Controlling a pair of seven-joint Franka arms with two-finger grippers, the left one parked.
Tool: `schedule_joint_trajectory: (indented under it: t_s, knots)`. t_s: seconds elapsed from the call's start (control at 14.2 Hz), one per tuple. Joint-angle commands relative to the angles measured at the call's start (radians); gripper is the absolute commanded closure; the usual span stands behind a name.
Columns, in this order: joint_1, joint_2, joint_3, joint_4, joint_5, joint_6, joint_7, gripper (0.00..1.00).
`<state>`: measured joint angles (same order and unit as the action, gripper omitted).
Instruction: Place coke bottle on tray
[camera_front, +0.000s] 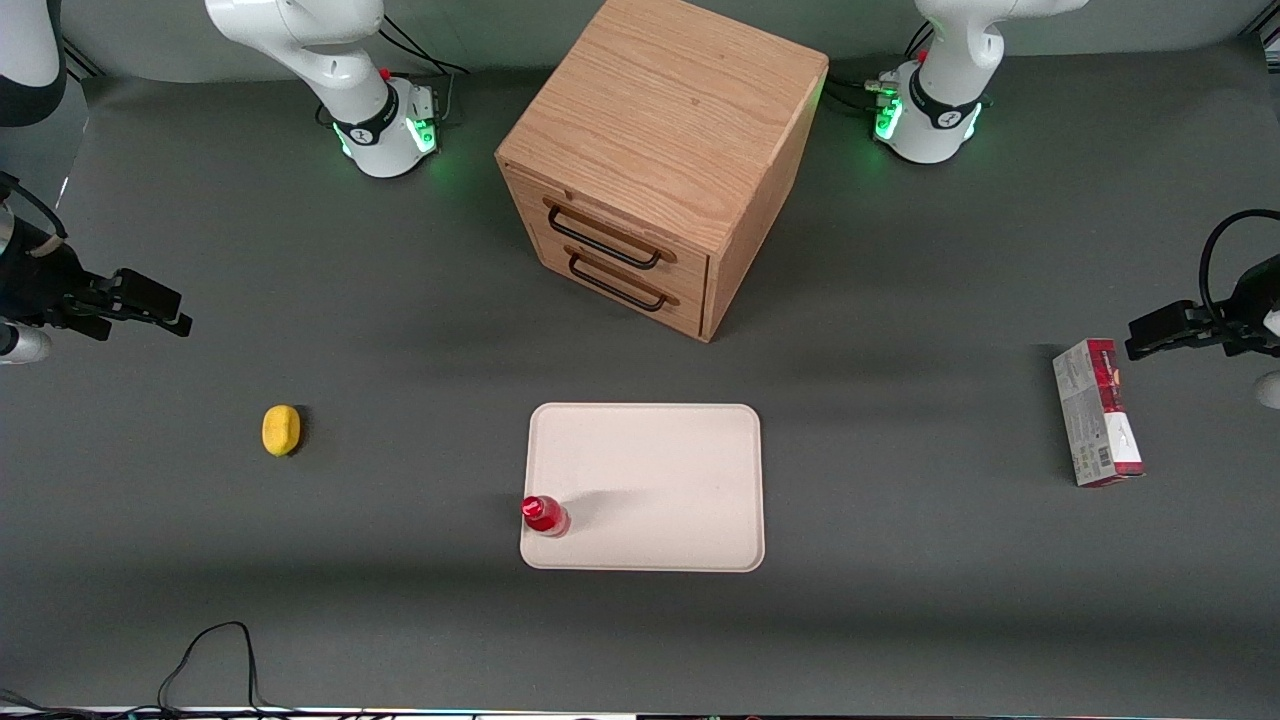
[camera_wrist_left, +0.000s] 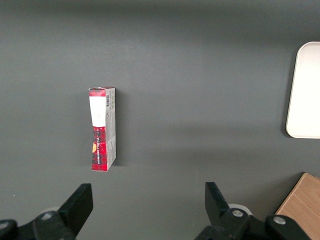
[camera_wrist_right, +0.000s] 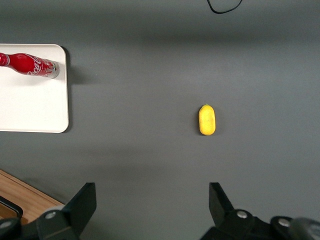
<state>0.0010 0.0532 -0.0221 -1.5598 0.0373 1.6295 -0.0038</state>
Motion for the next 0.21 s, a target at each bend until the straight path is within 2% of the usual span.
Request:
schedule_joint_trajectory:
  t_s: [0.0, 0.14]
  knots:
    - [-0.003, -0.010, 0.005, -0.014, -0.028, 0.009, 0.028, 0.00]
    - [-0.003, -0.010, 0.005, -0.013, -0.031, 0.009, 0.027, 0.00]
